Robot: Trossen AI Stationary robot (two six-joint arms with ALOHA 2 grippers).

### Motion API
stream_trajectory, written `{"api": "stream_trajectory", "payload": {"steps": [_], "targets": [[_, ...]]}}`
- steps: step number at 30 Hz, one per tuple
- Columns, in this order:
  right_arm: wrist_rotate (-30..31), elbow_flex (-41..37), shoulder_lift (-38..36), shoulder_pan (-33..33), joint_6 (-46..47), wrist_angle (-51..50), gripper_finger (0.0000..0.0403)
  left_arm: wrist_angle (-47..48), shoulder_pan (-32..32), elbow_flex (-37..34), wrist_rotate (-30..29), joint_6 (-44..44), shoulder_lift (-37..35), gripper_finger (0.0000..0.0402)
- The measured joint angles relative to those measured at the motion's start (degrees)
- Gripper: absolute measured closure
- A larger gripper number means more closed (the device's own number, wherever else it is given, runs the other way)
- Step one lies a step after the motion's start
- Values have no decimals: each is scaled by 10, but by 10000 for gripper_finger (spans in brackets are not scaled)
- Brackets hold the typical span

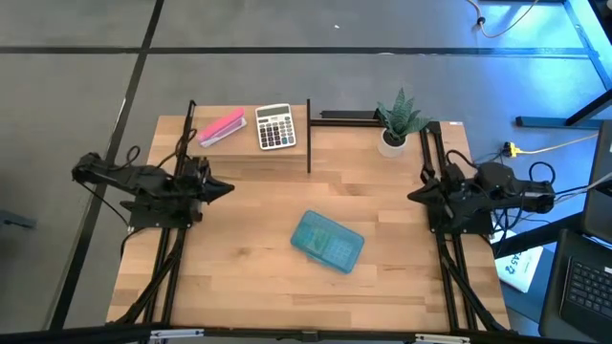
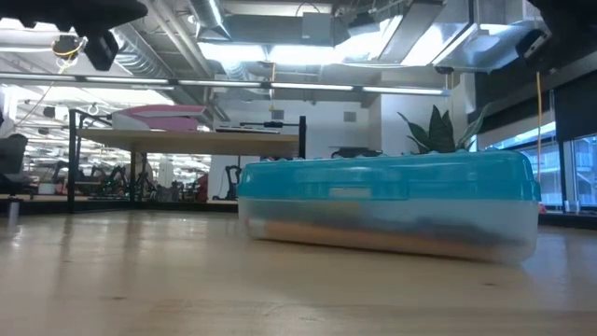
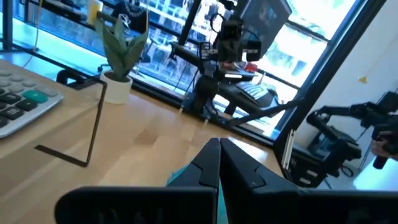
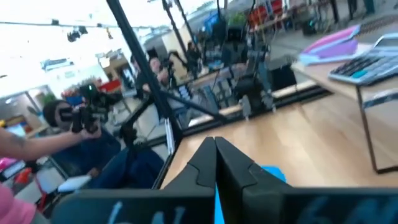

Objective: Pack school essentials
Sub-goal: Return to Home Position

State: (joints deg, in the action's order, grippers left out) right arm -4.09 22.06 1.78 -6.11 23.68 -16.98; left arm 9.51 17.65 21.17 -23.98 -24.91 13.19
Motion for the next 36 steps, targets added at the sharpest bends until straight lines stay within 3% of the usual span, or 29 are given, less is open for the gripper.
{"api": "stream_trajectory", "payload": {"steps": [13,20,27,36], "targets": [[5,-11,-17,0,-14,-1,402,-2,0,-48,-20,53,-130,401],[5,-85,-17,0,-12,83,402,-40,0,-99,-20,74,-131,401],[-5,-165,-17,0,1,163,402,-144,0,-178,-3,78,-131,402],[0,-217,-16,0,-63,187,402,-133,0,-207,11,101,-128,401]]}}
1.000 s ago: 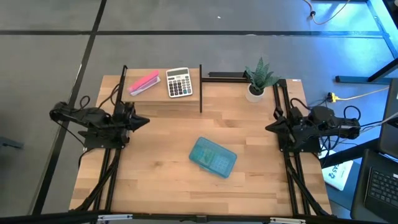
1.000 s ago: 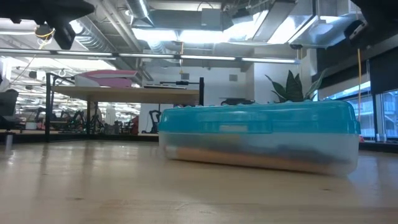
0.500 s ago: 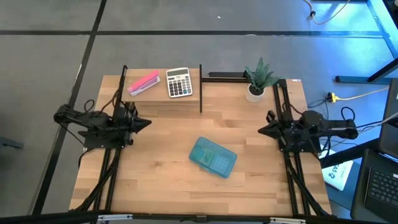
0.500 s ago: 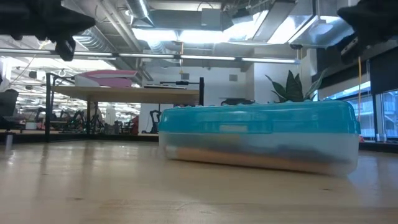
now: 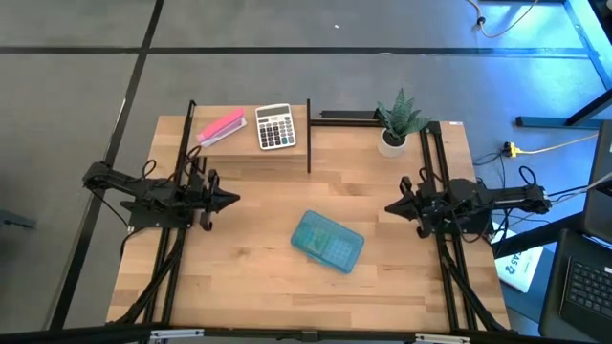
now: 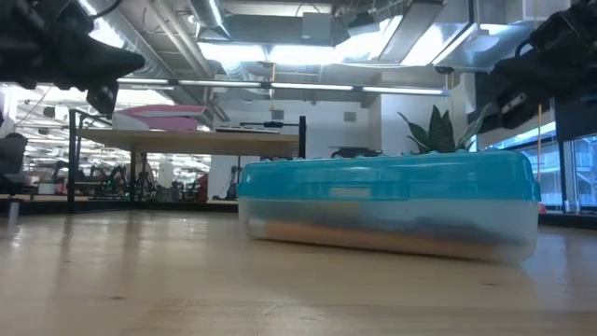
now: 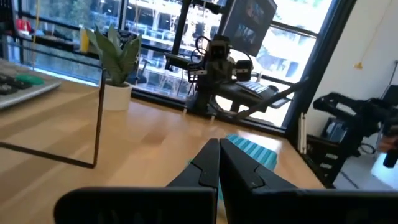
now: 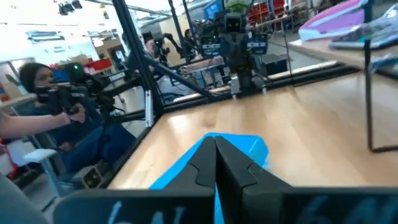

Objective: Pack school essentials
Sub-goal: Return to Home Position

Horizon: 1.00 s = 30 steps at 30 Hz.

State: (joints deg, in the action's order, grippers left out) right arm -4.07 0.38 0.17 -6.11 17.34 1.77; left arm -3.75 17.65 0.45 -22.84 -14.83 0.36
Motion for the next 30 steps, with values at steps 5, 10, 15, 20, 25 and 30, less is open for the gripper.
{"api": "stream_trajectory", "payload": {"steps": [5,10,15,20,25,30], "targets": [[38,0,3,0,-62,-1,395,0,0,0,-2,48,0,401],[76,0,6,0,-154,4,390,0,0,0,-2,50,0,401],[115,0,6,0,-178,11,389,0,0,0,-2,49,0,401],[120,0,6,0,-176,12,388,0,0,0,-2,49,0,401],[120,0,6,0,-177,12,387,0,0,0,-2,49,0,401],[120,0,6,0,-177,11,387,0,0,0,-2,49,0,401]]}}
